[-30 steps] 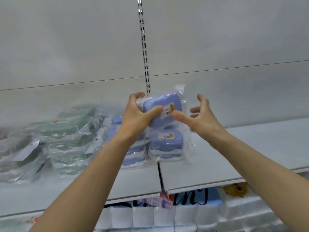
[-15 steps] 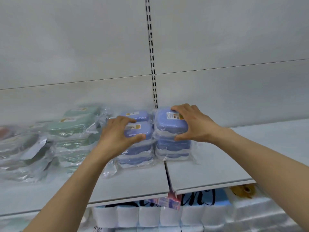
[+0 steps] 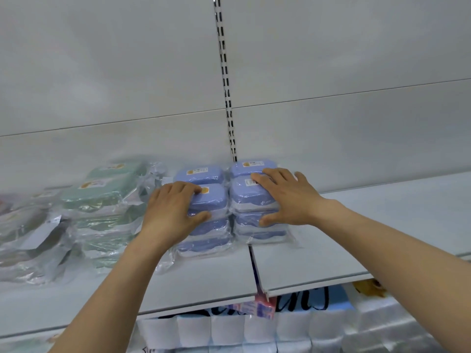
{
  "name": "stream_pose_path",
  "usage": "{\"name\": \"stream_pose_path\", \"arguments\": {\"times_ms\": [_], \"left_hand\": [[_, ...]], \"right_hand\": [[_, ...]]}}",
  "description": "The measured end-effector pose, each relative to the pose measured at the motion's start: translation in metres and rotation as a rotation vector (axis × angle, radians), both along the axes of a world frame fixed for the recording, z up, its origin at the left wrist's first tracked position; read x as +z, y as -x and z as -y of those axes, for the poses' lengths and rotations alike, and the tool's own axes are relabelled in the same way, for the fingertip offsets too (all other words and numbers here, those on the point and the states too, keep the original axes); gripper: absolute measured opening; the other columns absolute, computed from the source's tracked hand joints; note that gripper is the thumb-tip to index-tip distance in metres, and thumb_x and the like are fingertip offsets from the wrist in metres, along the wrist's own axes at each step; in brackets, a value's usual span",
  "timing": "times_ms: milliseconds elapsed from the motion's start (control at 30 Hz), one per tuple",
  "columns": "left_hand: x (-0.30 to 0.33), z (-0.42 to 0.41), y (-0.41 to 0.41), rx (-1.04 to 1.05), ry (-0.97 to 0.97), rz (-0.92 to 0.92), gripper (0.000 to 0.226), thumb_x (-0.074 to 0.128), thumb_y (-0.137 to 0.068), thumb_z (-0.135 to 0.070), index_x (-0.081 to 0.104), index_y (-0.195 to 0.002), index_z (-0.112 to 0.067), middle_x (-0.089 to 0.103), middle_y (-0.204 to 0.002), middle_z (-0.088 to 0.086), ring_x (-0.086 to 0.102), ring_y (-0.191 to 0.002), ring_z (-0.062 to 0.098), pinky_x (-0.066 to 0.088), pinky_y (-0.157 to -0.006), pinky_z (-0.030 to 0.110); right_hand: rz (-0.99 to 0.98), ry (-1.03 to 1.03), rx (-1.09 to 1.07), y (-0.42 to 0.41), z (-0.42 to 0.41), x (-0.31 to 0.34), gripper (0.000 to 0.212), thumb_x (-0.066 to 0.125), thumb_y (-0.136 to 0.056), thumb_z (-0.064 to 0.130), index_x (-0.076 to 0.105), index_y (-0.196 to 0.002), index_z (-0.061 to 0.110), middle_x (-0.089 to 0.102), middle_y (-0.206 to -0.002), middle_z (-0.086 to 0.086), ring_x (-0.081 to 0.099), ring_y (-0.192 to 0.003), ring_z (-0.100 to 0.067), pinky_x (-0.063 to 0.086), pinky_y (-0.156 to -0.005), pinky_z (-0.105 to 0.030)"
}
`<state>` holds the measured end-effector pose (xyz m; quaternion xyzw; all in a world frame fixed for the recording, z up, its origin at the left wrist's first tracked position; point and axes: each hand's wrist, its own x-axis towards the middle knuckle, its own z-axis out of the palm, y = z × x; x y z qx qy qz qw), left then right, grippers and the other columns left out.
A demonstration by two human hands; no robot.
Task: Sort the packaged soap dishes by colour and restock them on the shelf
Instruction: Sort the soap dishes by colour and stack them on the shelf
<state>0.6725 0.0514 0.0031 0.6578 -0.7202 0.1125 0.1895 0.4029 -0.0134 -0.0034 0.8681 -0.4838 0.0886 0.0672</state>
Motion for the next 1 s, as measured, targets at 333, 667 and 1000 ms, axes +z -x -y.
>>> {"name": "stream_pose_path", "arguments": {"times_ms": [333, 667, 1000], "left_hand": [[-0.029, -0.015, 0.153, -0.363, 0.307, -0.066, 0.07, 0.041, -0.091, -0.061, 0.038, -0.147, -0.018, 0.048, -0.147, 0.008, 0.036, -0.141, 0.029, 0.035, -0.112, 0.053], [-0.129, -0.051, 0.398, -0.718, 0.01, -0.122, 0.061, 0.054, -0.09, -0.054, 0.048, -0.141, -0.021, 0.058, -0.133, 0.0, 0.055, -0.118, 0.02, 0.048, -0.097, 0.036], [-0.333, -0.075, 0.593, -0.684, -0.78, -0.211, 0.066, 0.053, -0.091, -0.049, 0.036, -0.149, -0.024, 0.041, -0.15, -0.001, 0.038, -0.138, 0.021, 0.034, -0.109, 0.031]], "right_hand": [[0.376, 0.345, -0.059, 0.097, -0.062, -0.032, 0.058, 0.044, -0.089, 0.054, 0.051, -0.137, 0.021, 0.051, -0.141, -0.004, 0.048, -0.126, -0.023, 0.041, -0.104, -0.045], [0.486, 0.186, -0.462, 0.346, -0.167, -0.135, 0.048, 0.052, -0.092, 0.043, 0.052, -0.134, 0.021, 0.055, -0.132, 0.003, 0.053, -0.117, -0.017, 0.054, -0.082, -0.039], [0.498, -0.556, -0.867, 0.548, -0.23, -0.323, 0.051, 0.061, -0.091, 0.035, 0.047, -0.139, 0.025, 0.053, -0.137, 0.001, 0.053, -0.123, -0.022, 0.045, -0.093, -0.034]]}}
